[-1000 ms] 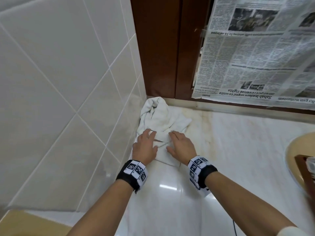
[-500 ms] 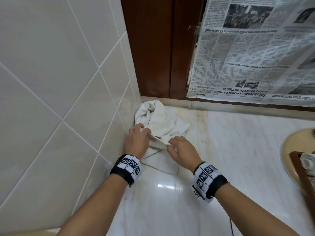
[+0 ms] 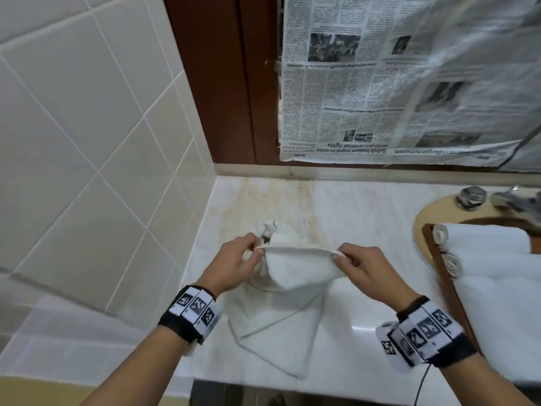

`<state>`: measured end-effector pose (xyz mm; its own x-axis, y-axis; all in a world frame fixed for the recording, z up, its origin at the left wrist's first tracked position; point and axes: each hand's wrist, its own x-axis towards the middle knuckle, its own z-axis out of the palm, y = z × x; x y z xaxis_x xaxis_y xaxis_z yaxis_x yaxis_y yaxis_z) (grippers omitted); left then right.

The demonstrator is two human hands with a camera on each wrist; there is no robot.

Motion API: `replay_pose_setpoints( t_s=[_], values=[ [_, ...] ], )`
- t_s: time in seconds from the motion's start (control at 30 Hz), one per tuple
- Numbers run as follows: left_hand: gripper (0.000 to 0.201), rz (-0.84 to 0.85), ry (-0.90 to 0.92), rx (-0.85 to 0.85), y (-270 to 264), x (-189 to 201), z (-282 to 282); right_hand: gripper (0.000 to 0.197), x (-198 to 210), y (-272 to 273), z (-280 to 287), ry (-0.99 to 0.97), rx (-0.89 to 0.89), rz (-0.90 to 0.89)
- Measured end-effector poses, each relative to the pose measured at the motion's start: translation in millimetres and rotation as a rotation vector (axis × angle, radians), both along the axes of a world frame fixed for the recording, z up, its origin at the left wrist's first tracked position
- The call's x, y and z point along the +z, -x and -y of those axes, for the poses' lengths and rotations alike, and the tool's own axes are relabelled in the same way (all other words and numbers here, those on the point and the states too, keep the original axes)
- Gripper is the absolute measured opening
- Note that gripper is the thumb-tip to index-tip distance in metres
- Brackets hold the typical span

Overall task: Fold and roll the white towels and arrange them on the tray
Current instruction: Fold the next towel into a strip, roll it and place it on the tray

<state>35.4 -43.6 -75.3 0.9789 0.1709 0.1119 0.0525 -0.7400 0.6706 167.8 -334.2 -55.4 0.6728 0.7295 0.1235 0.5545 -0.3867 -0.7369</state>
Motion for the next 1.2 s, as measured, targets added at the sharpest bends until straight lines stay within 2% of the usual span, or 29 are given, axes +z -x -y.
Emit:
replay_pose_setpoints(
  t_s=[0.1, 0.17, 0.27, 0.33, 0.43, 0.57, 0.63, 0.73, 0.8, 0.93, 1.07, 1.2],
  values=[
    [0.003, 0.116, -0.039, -0.085, 20.0, 13.0, 40.7, 0.033, 9.9, 8.9, 41.0, 0.006, -0.012, -0.002],
    [0.003, 0.125, 0.04, -0.092, 32.8, 24.1, 67.7, 0.033, 19.6, 18.6, 63.5, -0.009, -0.026, 0.016],
    [0.012, 0.095, 0.167, -0.064, 49.9, 40.2, 106.1, 0.034, 34.8, 33.0, 94.0, -0.063, -0.047, 0.051],
    [0.014, 0.106, 0.189, -0.035, 61.6, 49.1, 129.1, 0.037, 41.8, 40.6, 113.2, -0.089, -0.053, 0.07],
    [0.021, 0.095, 0.176, -0.034, 78.4, 57.4, 156.4, 0.03, 49.3, 49.6, 139.5, -0.083, -0.06, 0.104],
    [0.038, -0.014, 0.066, -0.098, 92.5, 65.9, 178.2, 0.028, 69.7, 62.4, 166.4, -0.107, -0.065, 0.106],
    [0.049, -0.051, 0.018, -0.102, 96.8, 68.0, 181.3, 0.027, 81.9, 65.4, 176.4, -0.125, -0.064, 0.123],
    [0.056, -0.088, -0.006, -0.085, 102.8, 72.8, 180.9, 0.038, 95.6, 66.7, 191.7, -0.16, -0.085, 0.135],
    [0.058, -0.109, -0.044, -0.082, 107.4, 79.7, 178.9, 0.037, 102.9, 68.5, 201.4, -0.191, -0.102, 0.139],
    [0.051, -0.151, -0.141, -0.05, 122.0, 95.8, 168.1, 0.028, 111.6, 76.2, 216.7, -0.225, -0.134, 0.133],
    [0.052, -0.153, -0.217, 0.02, 138.2, 99.4, 147.2, 0.039, 112.5, 85.3, 219.2, -0.232, -0.157, 0.112],
    [0.034, -0.23, -0.267, 0.078, 148.4, 98.5, 126.5, 0.051, 114.0, 85.3, 212.7, -0.285, -0.241, 0.059]
  ],
)
